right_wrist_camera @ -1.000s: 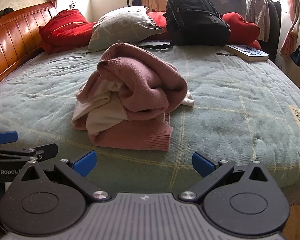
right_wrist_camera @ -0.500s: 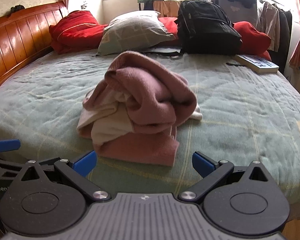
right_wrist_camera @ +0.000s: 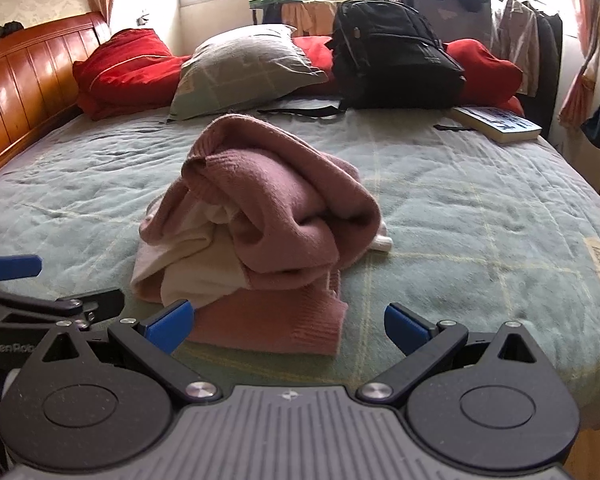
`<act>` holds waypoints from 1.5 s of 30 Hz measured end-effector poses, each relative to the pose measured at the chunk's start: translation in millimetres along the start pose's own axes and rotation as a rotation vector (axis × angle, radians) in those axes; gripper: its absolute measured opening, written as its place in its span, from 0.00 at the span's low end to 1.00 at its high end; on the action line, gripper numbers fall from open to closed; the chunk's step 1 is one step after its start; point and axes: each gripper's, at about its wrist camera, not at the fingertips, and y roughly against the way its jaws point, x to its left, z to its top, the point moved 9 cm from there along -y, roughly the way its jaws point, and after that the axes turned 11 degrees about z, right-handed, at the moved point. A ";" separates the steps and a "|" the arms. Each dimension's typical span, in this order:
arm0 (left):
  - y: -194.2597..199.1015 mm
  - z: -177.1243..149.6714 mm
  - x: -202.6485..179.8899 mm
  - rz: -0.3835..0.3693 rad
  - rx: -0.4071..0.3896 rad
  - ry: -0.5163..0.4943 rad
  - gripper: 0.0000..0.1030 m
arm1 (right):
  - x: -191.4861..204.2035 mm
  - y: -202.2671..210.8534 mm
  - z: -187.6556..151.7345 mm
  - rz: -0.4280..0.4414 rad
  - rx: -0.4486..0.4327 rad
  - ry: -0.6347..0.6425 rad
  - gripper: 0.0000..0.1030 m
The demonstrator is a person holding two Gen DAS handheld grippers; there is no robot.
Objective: Fold clothes
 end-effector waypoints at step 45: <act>-14.4 4.6 4.3 0.017 0.013 0.047 0.99 | -22.5 25.8 -2.8 0.003 -0.003 -0.001 1.00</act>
